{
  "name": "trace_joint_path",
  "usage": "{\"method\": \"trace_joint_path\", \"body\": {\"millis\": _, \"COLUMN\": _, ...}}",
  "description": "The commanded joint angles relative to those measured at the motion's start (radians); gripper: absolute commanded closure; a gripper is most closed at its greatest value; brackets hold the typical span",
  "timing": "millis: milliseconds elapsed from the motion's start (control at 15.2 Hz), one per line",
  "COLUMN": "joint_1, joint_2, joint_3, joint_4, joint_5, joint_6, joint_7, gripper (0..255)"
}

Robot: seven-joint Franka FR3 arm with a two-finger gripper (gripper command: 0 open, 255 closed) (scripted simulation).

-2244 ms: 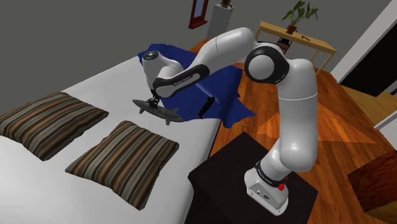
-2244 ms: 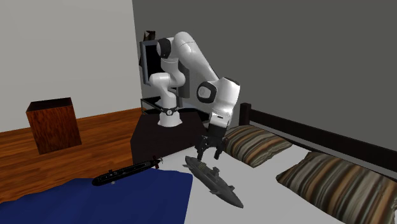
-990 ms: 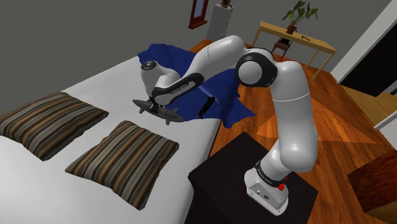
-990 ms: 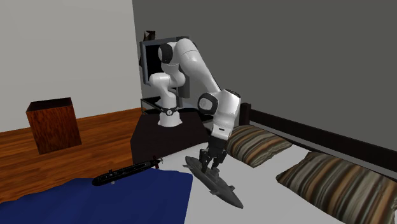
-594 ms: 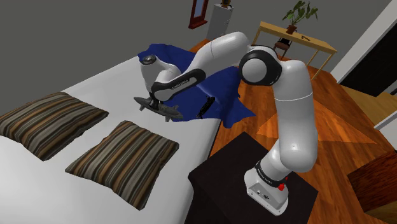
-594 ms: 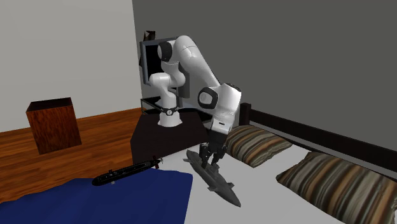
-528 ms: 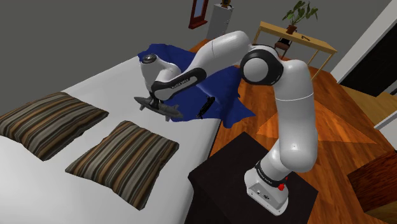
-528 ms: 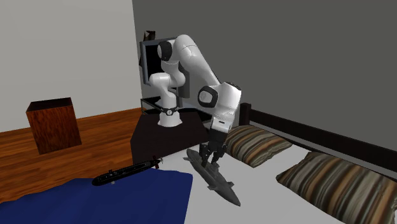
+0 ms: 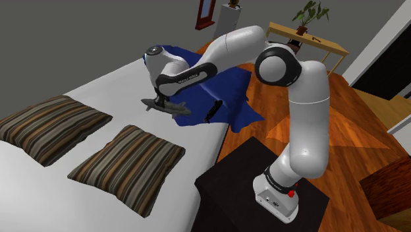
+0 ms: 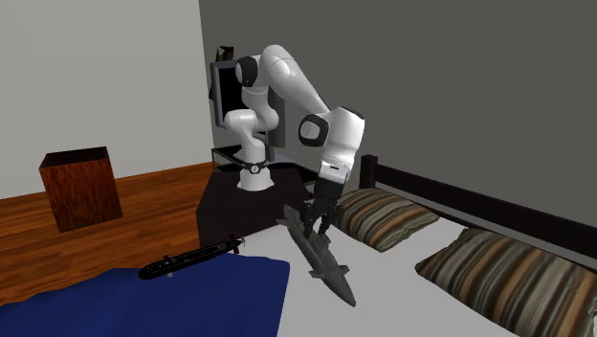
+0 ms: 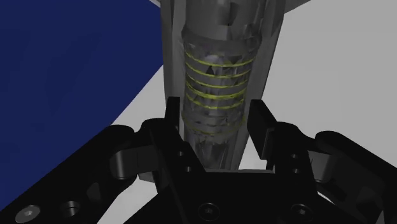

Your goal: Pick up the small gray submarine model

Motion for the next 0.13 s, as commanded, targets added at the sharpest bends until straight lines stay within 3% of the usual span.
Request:
{"method": "trace_joint_path", "body": {"millis": 0, "joint_1": -0.001, "joint_2": -0.012, "joint_3": 0.002, "joint_4": -0.001, "joint_5": 0.004, "joint_6": -0.009, "joint_7": -0.004, "gripper": 255}}
{"method": "trace_joint_path", "body": {"millis": 66, "joint_1": -0.001, "joint_2": -0.012, "joint_3": 0.002, "joint_4": -0.001, "joint_5": 0.004, "joint_6": -0.009, "joint_7": -0.004, "gripper": 255}}
